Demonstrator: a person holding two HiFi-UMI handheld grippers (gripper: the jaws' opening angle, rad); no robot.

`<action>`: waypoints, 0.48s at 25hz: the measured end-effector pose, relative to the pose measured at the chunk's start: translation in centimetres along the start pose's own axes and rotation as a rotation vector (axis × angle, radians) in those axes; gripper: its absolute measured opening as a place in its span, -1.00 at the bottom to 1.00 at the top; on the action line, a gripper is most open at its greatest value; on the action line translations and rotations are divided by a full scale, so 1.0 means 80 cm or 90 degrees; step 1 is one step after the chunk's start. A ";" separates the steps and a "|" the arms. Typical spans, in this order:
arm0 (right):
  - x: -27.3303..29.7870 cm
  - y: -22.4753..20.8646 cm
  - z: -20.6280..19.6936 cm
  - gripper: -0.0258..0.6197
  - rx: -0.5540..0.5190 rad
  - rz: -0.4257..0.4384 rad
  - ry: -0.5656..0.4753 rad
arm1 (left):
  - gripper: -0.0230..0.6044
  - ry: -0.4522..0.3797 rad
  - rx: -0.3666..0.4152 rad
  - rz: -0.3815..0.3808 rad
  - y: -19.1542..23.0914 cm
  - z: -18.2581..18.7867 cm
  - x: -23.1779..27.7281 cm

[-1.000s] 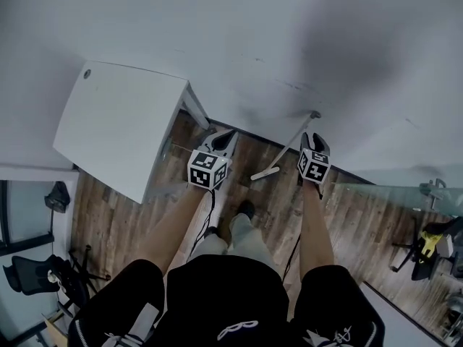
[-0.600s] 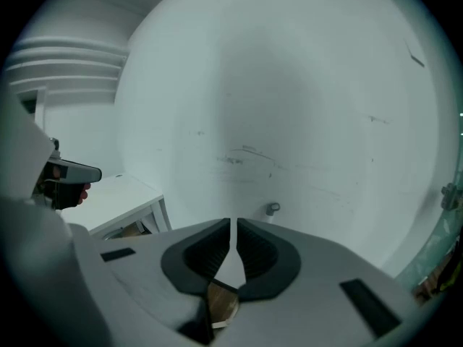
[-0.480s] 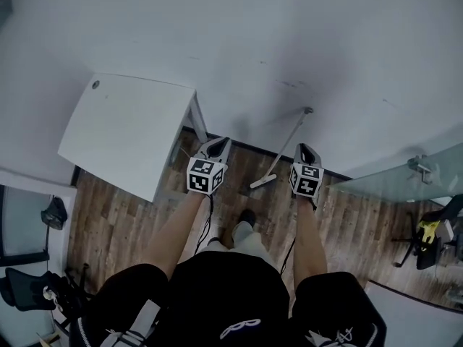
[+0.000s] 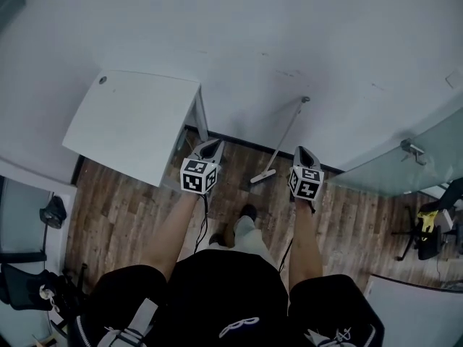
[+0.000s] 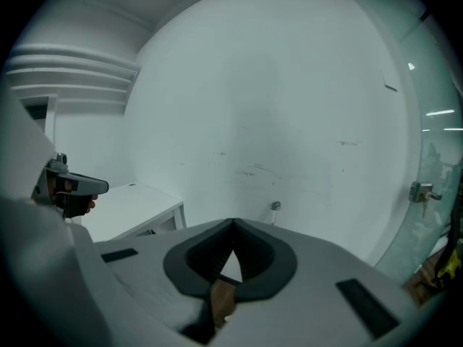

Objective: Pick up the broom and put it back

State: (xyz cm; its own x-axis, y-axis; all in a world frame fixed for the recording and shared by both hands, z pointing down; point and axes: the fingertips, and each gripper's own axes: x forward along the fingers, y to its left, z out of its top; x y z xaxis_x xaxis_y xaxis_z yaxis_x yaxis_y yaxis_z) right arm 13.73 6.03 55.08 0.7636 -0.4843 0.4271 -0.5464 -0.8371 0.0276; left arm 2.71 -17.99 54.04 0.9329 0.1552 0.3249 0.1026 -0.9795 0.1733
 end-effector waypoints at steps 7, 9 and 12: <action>-0.065 0.043 -0.030 -0.84 -0.012 0.023 0.003 | -0.86 -0.007 0.008 0.008 -0.022 -0.016 -0.065; -0.080 0.058 -0.036 -0.84 -0.013 0.030 0.002 | -0.86 -0.008 0.015 0.007 -0.029 -0.020 -0.079; -0.097 0.075 -0.042 -0.84 -0.008 0.038 -0.001 | -0.86 -0.011 0.023 0.003 -0.039 -0.025 -0.096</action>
State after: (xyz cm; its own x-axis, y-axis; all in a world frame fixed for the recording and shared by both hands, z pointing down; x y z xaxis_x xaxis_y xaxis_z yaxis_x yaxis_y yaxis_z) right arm 3.37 5.59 54.99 0.7296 -0.5341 0.4271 -0.5959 -0.8030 0.0138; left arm -5.44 -15.90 52.91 0.9393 0.1479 0.3096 0.1099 -0.9844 0.1371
